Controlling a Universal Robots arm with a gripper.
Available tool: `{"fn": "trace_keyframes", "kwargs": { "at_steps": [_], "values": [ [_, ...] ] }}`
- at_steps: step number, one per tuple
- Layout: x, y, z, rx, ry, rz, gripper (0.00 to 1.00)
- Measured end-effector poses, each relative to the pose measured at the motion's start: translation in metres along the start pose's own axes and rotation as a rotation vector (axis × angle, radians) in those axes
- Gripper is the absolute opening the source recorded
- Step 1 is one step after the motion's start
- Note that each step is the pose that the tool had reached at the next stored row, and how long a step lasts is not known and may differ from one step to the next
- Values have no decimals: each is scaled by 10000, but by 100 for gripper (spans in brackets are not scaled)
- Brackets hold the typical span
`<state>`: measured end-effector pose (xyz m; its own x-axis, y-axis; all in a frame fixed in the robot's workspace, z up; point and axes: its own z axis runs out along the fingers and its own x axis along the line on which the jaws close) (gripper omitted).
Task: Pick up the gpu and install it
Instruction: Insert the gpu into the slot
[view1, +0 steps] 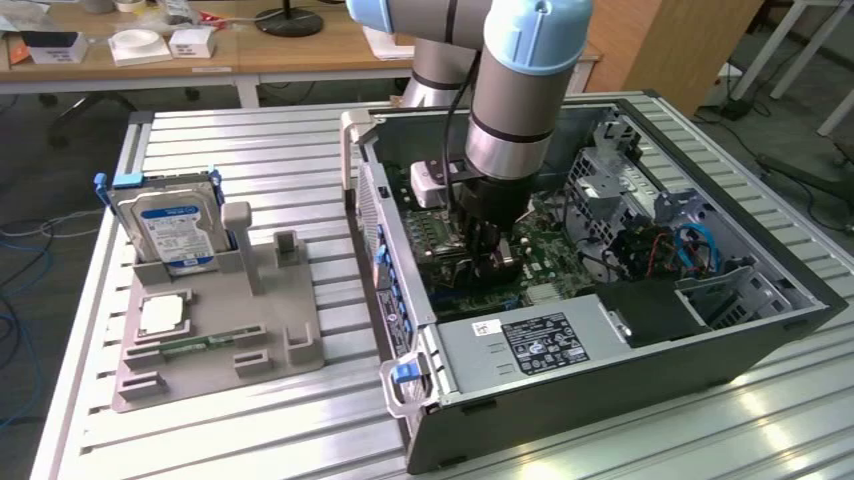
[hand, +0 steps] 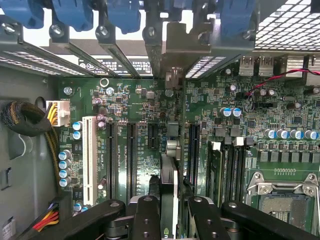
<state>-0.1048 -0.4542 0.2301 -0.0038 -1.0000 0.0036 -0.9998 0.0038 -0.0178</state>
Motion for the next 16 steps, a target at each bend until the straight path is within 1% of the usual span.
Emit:
{"fn": "trace_keyframes", "kwargs": {
  "at_steps": [8,10,11,12,13,16],
  "values": [
    [0,2,-10,6,-9,0,26],
    [-3,2,-33,14,-28,2,26],
    [-3,5,-51,2,-21,7,27],
    [0,5,-68,1,-3,7,27],
    [-1,3,-77,5,-6,5,33],
    [0,0,-122,4,-2,0,33]
  ]
}}
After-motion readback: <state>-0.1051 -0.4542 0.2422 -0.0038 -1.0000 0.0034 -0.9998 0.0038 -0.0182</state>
